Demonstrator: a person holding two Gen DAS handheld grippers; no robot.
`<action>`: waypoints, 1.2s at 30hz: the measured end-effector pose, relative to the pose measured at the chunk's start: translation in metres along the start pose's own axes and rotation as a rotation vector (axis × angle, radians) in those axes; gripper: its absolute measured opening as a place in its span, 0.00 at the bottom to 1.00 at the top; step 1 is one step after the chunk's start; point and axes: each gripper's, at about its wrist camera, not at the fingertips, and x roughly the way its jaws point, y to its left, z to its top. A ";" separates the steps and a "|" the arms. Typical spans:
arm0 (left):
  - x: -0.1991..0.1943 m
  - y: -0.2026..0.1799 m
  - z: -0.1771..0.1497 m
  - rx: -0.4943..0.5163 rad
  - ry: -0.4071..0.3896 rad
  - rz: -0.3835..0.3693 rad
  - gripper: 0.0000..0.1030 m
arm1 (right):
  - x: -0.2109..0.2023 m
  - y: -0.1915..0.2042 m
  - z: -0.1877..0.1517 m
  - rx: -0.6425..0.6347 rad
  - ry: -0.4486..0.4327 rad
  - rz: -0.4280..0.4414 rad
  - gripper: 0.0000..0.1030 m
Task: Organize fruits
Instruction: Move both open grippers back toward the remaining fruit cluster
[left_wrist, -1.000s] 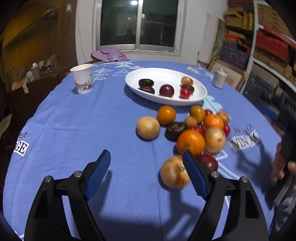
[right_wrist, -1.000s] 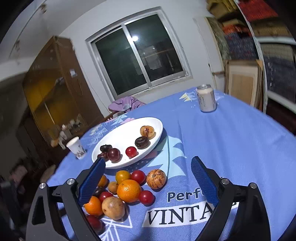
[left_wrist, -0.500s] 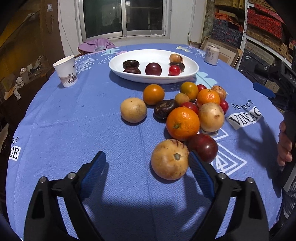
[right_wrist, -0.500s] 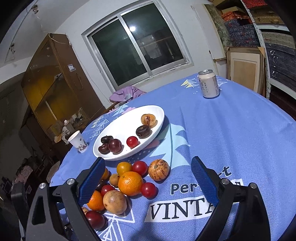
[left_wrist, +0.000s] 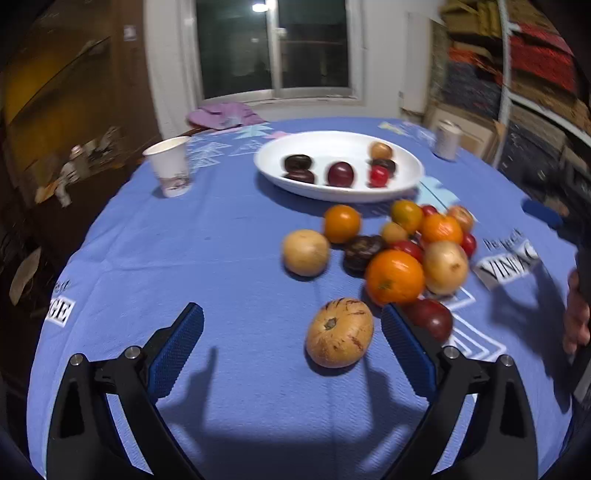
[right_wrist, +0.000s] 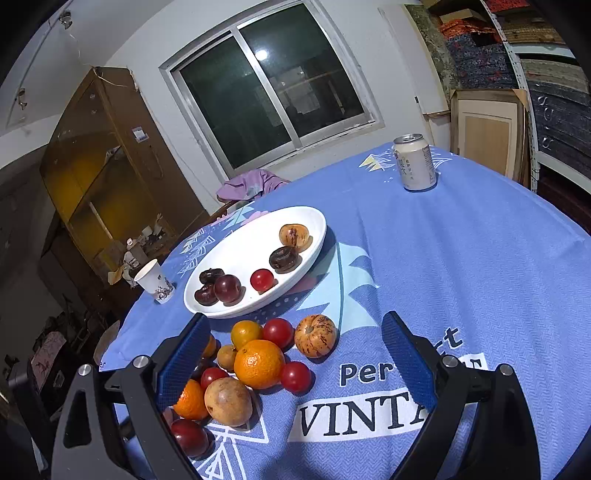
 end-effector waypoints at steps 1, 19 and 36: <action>0.004 -0.001 0.000 0.004 0.020 -0.010 0.92 | 0.000 0.000 0.000 0.001 0.000 0.001 0.92; 0.040 -0.011 -0.006 0.012 0.210 -0.127 0.70 | -0.005 0.027 -0.013 -0.146 -0.003 0.001 0.92; 0.038 -0.020 -0.007 0.050 0.206 -0.131 0.68 | 0.043 0.032 -0.038 -0.292 0.280 -0.154 0.37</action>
